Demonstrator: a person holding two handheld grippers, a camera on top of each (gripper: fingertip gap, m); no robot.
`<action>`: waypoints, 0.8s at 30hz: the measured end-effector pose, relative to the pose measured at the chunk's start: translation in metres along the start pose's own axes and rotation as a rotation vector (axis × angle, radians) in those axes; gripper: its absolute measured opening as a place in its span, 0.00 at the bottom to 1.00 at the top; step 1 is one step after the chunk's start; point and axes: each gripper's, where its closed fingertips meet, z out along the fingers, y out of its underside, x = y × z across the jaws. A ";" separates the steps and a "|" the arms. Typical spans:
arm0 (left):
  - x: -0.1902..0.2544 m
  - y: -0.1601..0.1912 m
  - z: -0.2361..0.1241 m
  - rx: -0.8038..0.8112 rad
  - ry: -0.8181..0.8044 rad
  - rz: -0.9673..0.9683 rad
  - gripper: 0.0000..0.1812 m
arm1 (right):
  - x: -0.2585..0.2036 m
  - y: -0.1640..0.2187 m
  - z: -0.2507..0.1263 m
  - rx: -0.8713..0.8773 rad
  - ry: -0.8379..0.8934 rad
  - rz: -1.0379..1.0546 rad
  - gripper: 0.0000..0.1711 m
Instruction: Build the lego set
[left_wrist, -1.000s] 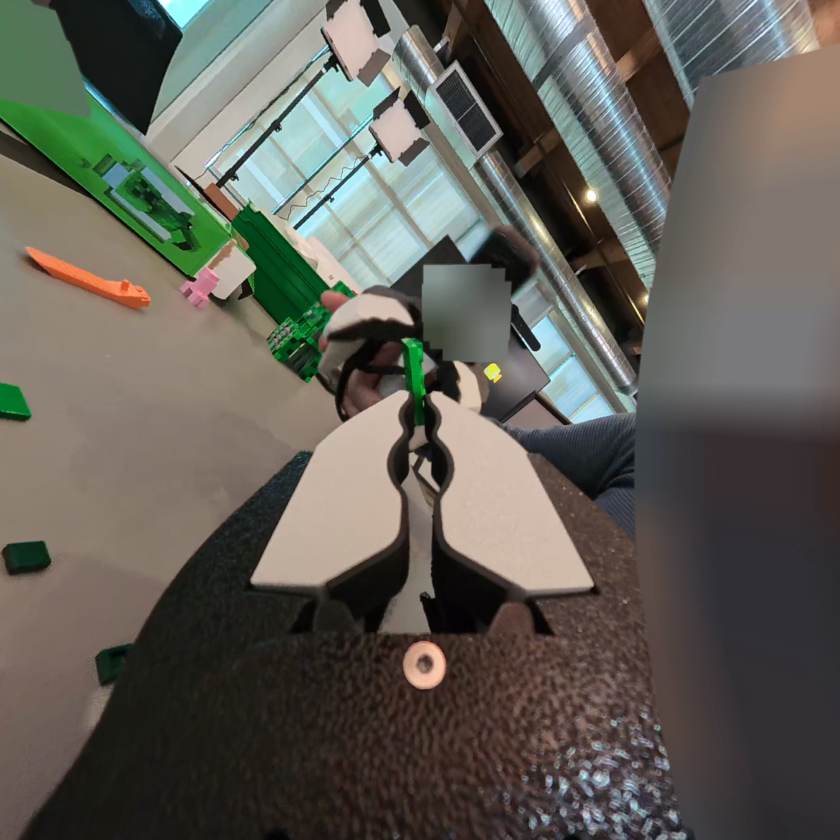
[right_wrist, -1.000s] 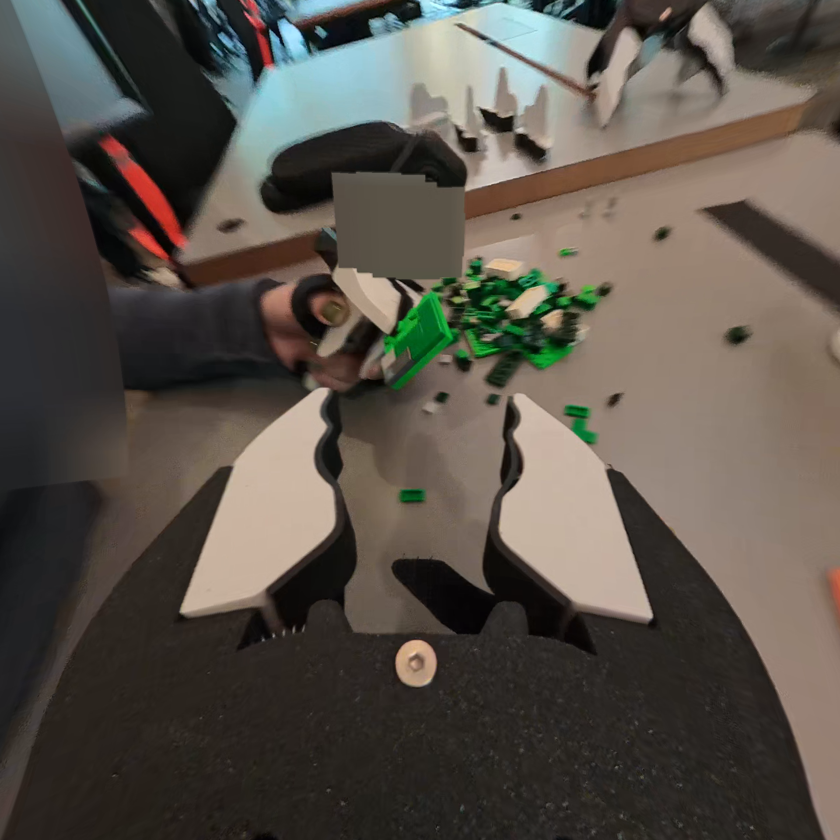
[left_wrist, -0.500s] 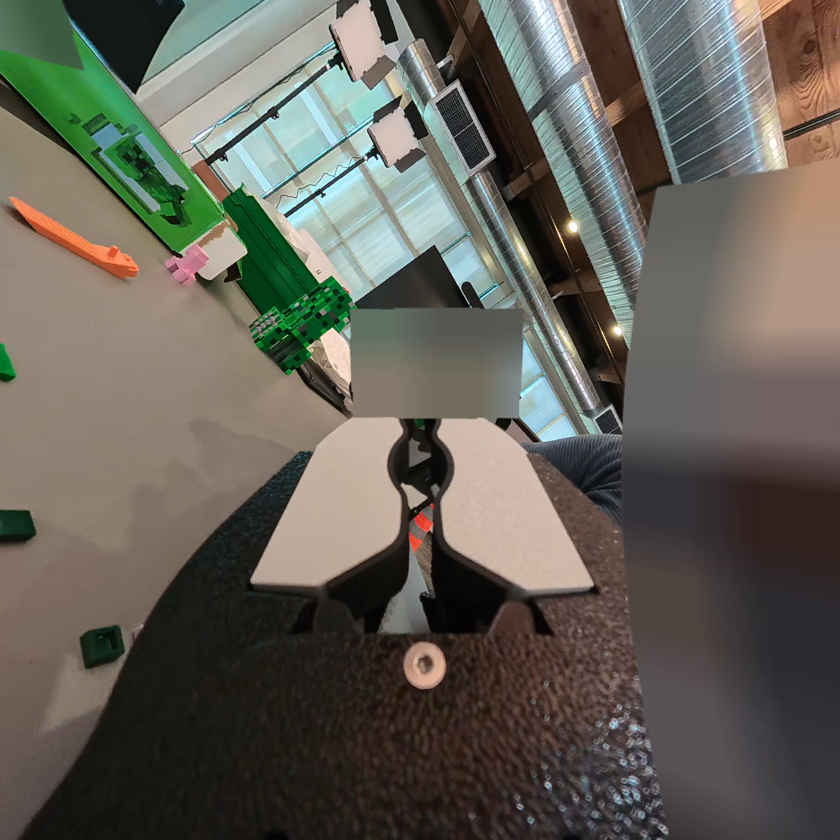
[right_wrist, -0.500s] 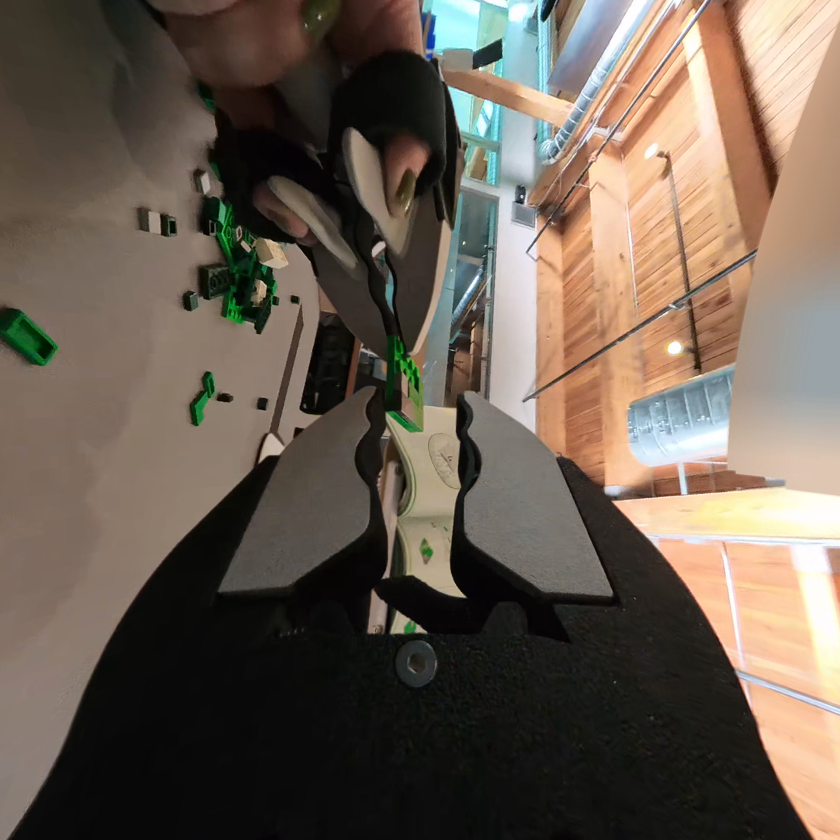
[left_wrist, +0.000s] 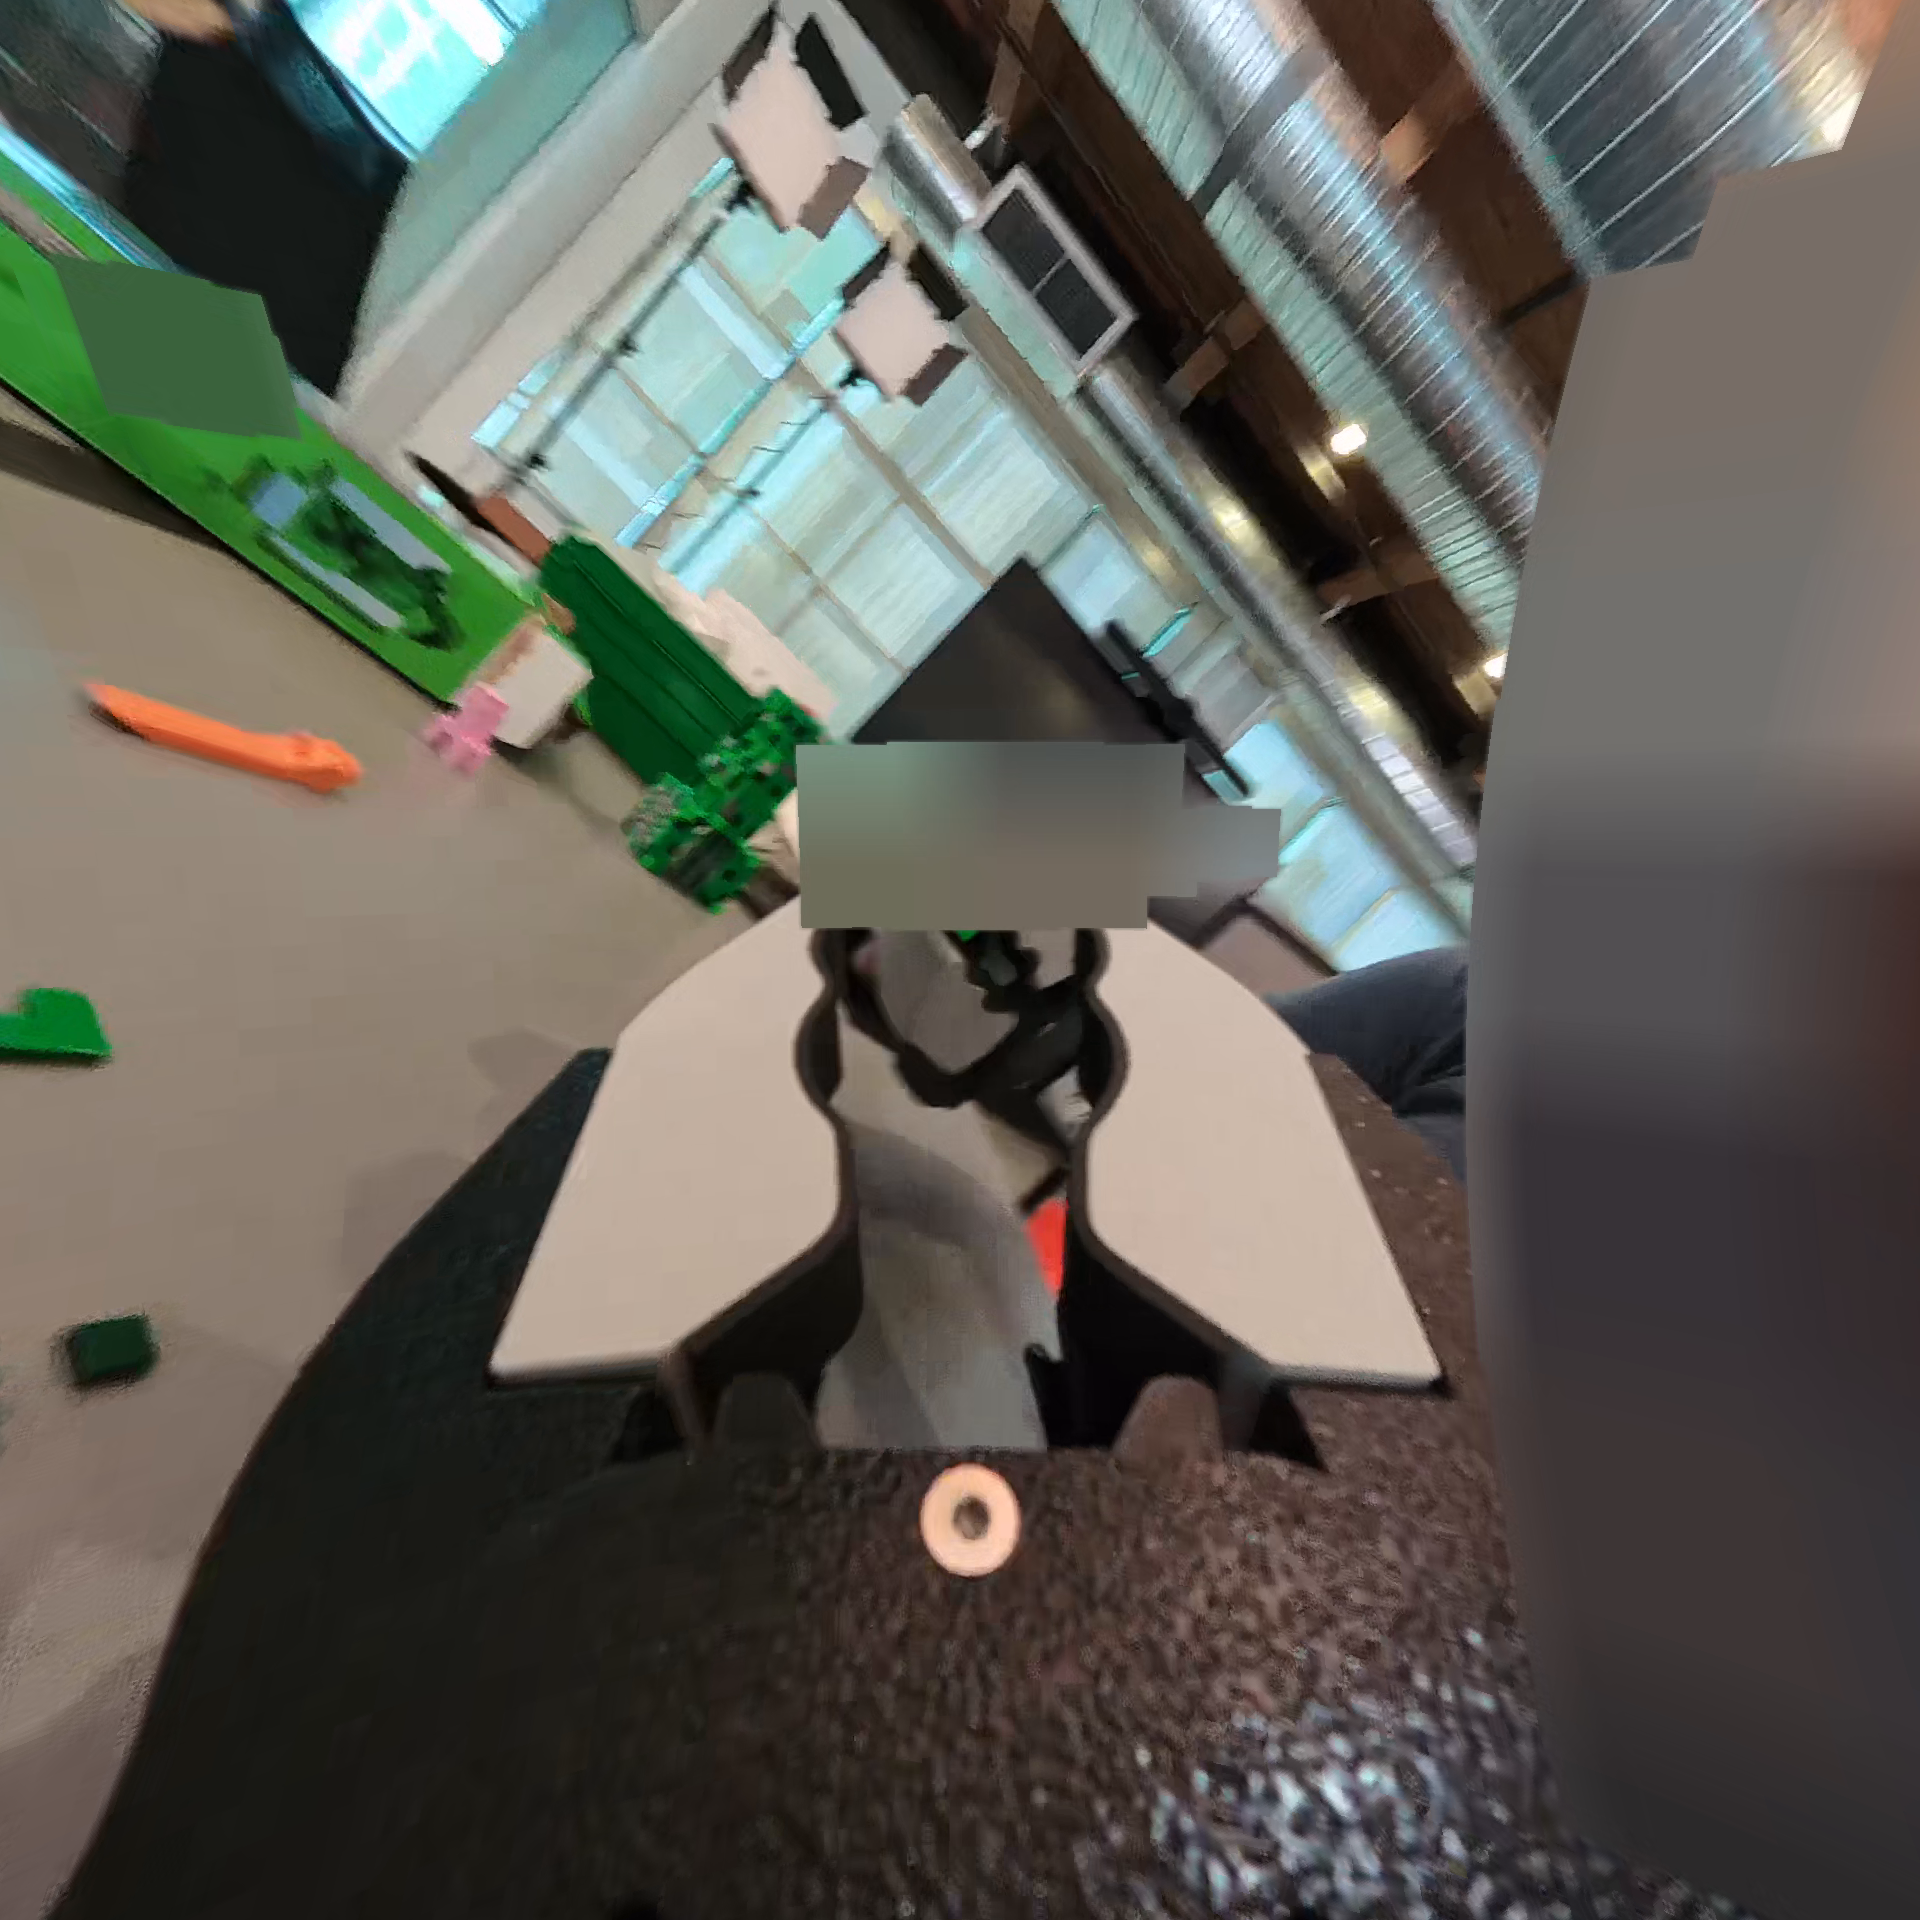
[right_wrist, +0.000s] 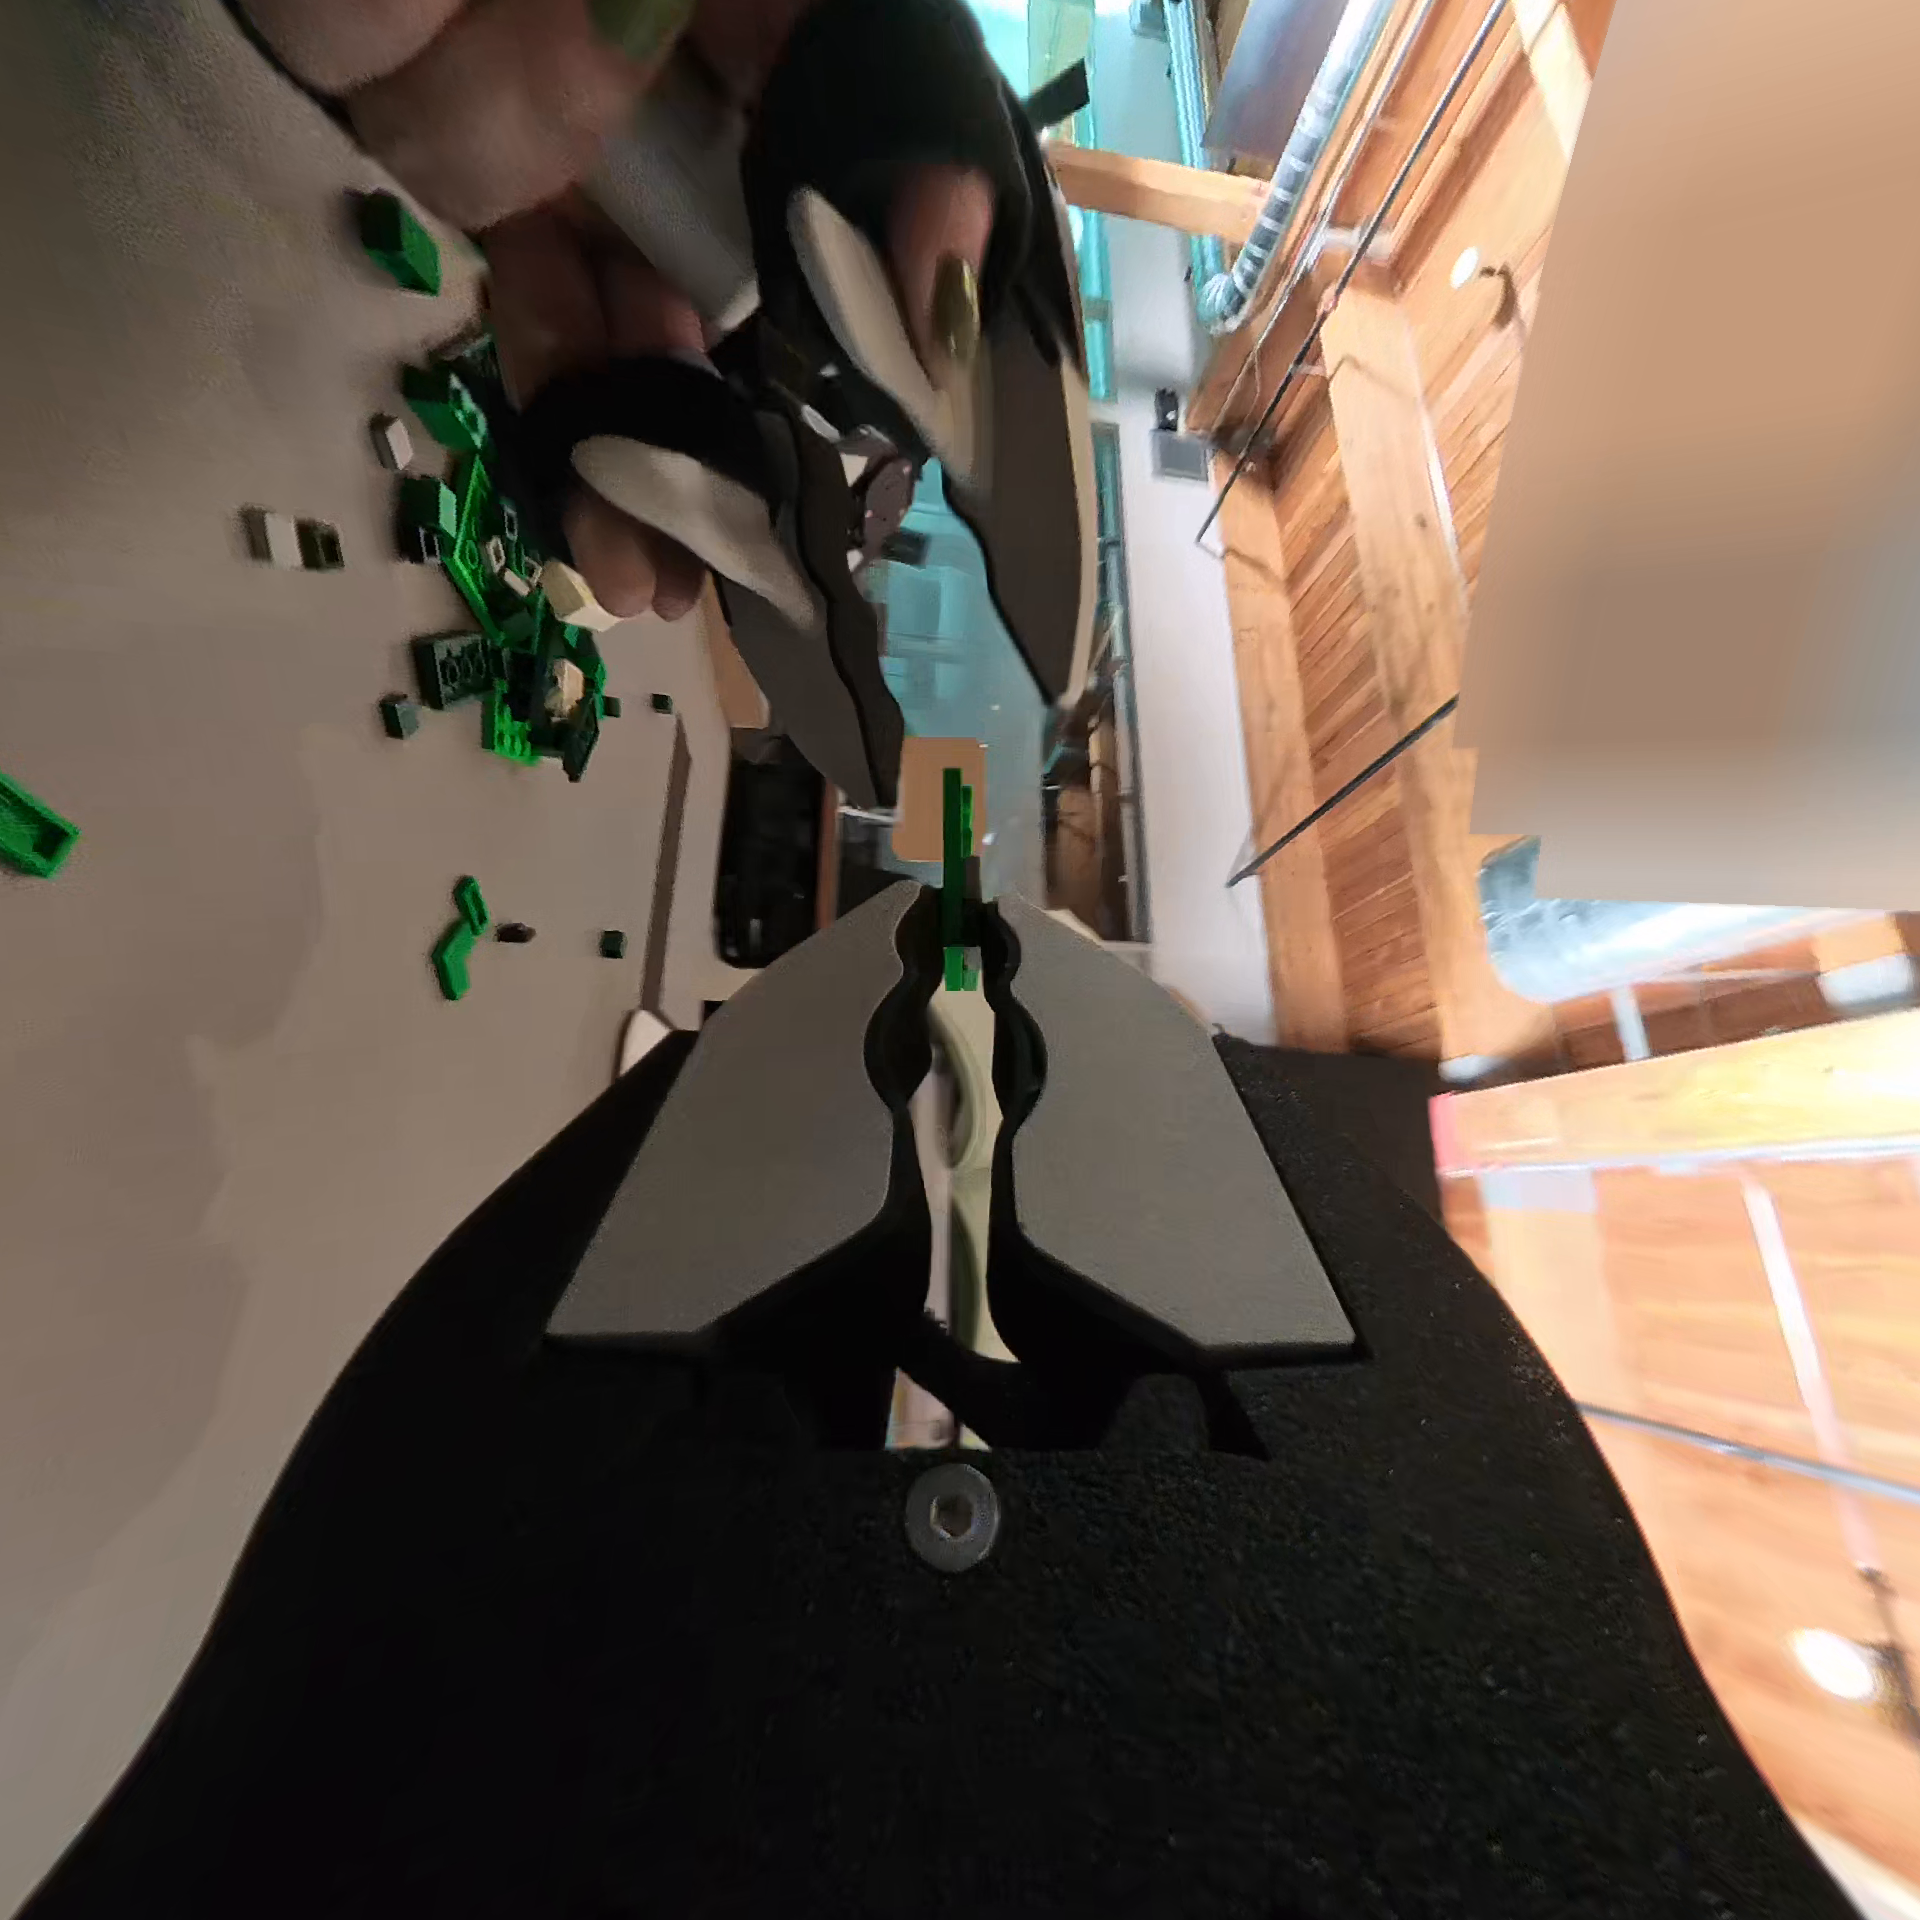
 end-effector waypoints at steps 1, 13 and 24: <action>-0.004 -0.002 -0.002 -0.013 -0.065 0.084 0.28 | 0.001 0.003 0.000 -0.005 -0.020 0.059 0.04; -0.009 0.022 0.003 -0.278 -0.261 0.585 0.37 | -0.001 -0.020 -0.006 0.213 -0.276 0.359 0.03; -0.022 0.044 0.002 -0.437 -0.301 0.561 0.35 | -0.016 -0.016 -0.011 0.185 -0.343 0.000 0.04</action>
